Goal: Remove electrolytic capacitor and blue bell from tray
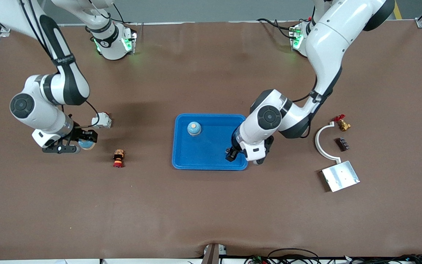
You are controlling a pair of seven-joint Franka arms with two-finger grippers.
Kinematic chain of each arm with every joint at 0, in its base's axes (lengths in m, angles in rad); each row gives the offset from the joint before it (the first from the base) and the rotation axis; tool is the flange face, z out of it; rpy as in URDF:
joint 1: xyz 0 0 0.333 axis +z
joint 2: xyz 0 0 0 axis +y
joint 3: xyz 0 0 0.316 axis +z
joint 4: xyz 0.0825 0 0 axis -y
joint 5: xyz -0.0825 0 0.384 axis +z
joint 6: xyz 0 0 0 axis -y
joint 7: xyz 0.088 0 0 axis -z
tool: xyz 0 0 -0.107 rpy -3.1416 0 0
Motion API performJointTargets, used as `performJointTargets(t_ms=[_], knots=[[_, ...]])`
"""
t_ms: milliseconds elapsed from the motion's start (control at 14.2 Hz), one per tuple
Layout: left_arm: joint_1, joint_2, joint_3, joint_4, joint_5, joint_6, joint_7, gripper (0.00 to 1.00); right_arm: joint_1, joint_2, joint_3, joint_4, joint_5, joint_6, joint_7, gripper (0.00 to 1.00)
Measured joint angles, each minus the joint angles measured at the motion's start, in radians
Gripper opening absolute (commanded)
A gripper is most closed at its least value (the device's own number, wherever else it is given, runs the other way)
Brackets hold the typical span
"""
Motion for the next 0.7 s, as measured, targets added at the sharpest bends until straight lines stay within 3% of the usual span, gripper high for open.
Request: performJointTargets(t_ms=[421,561,702], knots=[[-0.076,0.06,0.086,-0.002,0.001,0.009,-0.016,0.63,-0.051,0.15,0.0,0.112,0.003,0.049,-0.041,0.0],[-0.113,0.076,0.122,-0.002,0.001,0.016,-0.016,0.0,-0.064,0.186,0.001,0.115,0.006,0.092,-0.056,0.0],[-0.123,0.079,0.13,0.002,0.002,0.018,-0.016,0.0,-0.076,0.21,0.003,0.117,0.014,0.105,-0.059,0.0]])
